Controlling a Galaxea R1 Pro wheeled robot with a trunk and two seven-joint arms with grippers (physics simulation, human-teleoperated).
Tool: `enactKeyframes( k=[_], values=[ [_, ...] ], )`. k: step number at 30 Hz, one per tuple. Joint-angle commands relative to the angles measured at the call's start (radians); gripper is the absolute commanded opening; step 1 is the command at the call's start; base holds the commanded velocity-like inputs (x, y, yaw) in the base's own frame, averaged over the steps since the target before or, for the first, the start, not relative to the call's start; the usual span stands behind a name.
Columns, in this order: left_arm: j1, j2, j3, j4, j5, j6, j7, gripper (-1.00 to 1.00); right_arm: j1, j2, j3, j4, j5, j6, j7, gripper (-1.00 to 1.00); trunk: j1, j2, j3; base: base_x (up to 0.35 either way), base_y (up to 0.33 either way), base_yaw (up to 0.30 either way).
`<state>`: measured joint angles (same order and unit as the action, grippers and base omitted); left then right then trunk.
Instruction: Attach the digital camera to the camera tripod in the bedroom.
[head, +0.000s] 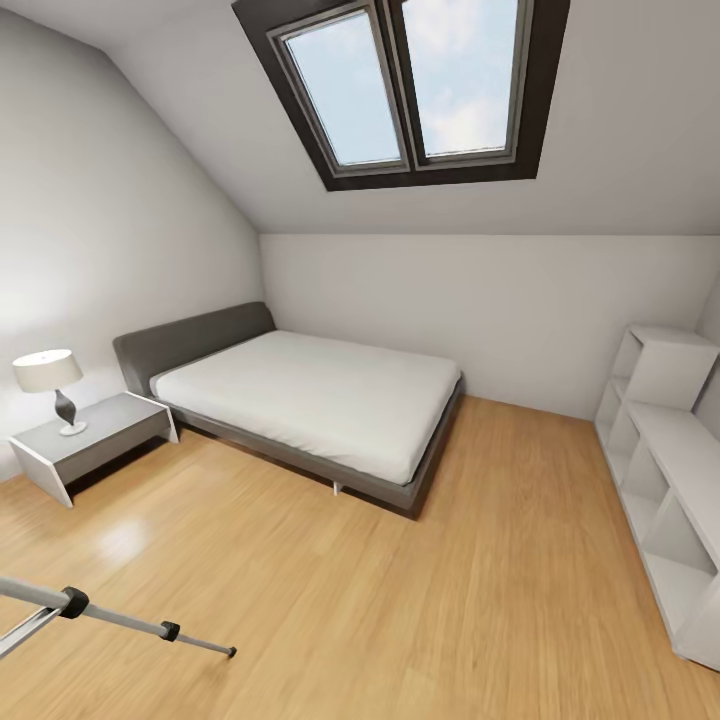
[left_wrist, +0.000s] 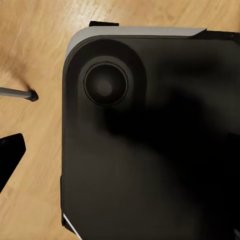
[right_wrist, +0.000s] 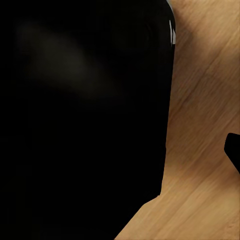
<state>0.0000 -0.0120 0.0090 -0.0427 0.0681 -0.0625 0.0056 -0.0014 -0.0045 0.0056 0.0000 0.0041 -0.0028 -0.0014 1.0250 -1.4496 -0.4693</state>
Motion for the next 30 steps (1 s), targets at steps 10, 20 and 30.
enactKeyframes(
  k=[10, 20, 30],
  values=[
    [0.000, 0.000, 0.000, 0.000, 0.008, -0.001, 0.000, 1.00, 0.000, 0.000, 0.001, 0.000, 0.000, 0.000, 0.000, 1.00, 0.000, 0.000, -0.001, 0.127, 0.000, 0.000],
    [0.000, 0.000, 0.000, 0.000, 0.009, -0.001, 0.001, 1.00, 0.000, 0.000, 0.001, 0.000, 0.000, 0.000, 0.000, 1.00, 0.000, 0.000, -0.001, 0.233, 0.000, 0.000],
    [0.000, 0.000, 0.000, 0.000, 0.009, -0.002, 0.001, 1.00, 0.000, 0.000, 0.001, 0.000, 0.000, -0.001, 0.000, 1.00, 0.000, 0.000, -0.001, 0.051, 0.000, 0.022]
  ],
)
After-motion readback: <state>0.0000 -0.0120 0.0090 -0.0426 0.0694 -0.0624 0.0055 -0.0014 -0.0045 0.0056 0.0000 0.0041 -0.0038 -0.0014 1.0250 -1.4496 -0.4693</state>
